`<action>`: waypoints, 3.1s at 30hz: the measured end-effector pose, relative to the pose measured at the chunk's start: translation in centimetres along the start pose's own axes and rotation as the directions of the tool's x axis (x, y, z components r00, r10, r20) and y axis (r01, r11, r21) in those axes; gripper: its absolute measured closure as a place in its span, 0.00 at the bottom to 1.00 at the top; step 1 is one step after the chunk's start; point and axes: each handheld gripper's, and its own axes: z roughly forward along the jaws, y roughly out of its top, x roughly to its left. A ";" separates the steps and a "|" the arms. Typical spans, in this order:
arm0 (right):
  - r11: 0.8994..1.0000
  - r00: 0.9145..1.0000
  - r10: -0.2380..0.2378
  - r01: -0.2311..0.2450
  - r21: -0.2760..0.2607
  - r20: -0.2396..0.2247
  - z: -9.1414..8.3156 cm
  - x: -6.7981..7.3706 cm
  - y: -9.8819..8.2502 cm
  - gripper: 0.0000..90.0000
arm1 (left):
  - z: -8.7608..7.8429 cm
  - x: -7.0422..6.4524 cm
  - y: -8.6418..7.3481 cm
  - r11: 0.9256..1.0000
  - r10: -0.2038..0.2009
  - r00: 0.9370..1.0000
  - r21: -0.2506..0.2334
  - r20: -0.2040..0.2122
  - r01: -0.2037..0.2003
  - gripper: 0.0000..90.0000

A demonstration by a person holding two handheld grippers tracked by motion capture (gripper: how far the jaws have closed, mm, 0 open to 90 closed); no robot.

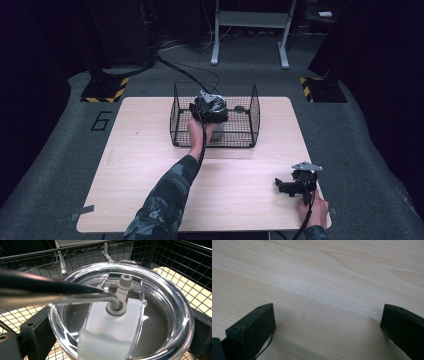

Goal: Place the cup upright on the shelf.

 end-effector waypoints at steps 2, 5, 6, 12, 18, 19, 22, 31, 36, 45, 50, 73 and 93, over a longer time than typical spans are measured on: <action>1.000 1.000 0.000 0.000 0.000 0.000 0.0 0.0 0.0 0.00 | 0.0 0.0 0.0 1.000 0.001 1.000 0.000 0.000 -0.001 0.04; 1.000 1.000 0.000 0.000 0.000 0.001 0.0 0.0 0.0 0.00 | -0.1 0.2 0.0 1.000 -0.009 1.000 0.001 0.010 0.009 0.04; 1.000 1.000 0.000 0.000 0.000 0.001 0.0 0.0 0.0 0.00 | -0.2 0.3 0.0 1.000 -0.010 1.000 0.005 0.014 0.010 0.04; 1.000 1.000 0.000 0.000 0.000 0.001 0.0 0.0 0.0 0.00 | -0.6 0.5 0.2 1.000 0.011 0.999 0.021 0.035 -0.012 0.03; 1.000 1.000 0.000 0.000 0.001 0.001 0.0 0.0 0.0 0.00 | -1.4 0.4 0.8 1.000 0.029 0.999 0.010 0.041 -0.029 0.01; 1.000 1.000 0.000 0.000 0.001 0.000 0.0 0.0 0.0 0.00 | -1.6 0.5 0.9 0.999 0.034 0.998 0.006 0.045 -0.035 0.01; 1.000 1.000 0.000 0.000 0.000 0.000 0.0 0.0 0.0 0.00 | -2.2 0.6 1.2 0.999 0.032 0.998 0.006 0.054 -0.033 0.00; 1.000 1.000 0.000 0.000 0.001 0.000 0.0 0.0 0.0 0.00 | -4.5 1.1 1.4 0.999 0.047 0.993 0.021 0.109 -0.050 0.00; 1.000 1.000 0.000 0.000 0.000 0.000 0.0 0.0 0.0 0.00 | -6.2 1.4 1.6 0.999 0.045 0.989 0.018 0.140 -0.048 0.01; 1.000 1.000 0.000 0.000 0.001 0.001 0.0 0.0 0.0 0.00 | -8.6 2.3 1.7 0.996 0.069 0.982 0.047 0.174 -0.078 0.02; 1.000 1.000 0.000 0.000 0.001 0.001 0.0 0.0 0.0 0.00 | -10.5 3.0 1.5 0.993 0.098 0.979 0.053 0.177 -0.109 0.02; 1.000 1.000 0.000 0.000 0.000 0.000 0.0 0.0 0.0 0.00 | -20.5 7.3 -5.4 0.990 0.113 0.986 0.074 0.127 -0.123 0.01; 1.000 1.000 0.005 -0.005 0.002 0.001 0.0 0.1 0.0 0.00 | -24.4 14.4 -20.0 0.974 -0.094 0.992 0.198 -0.089 0.110 0.00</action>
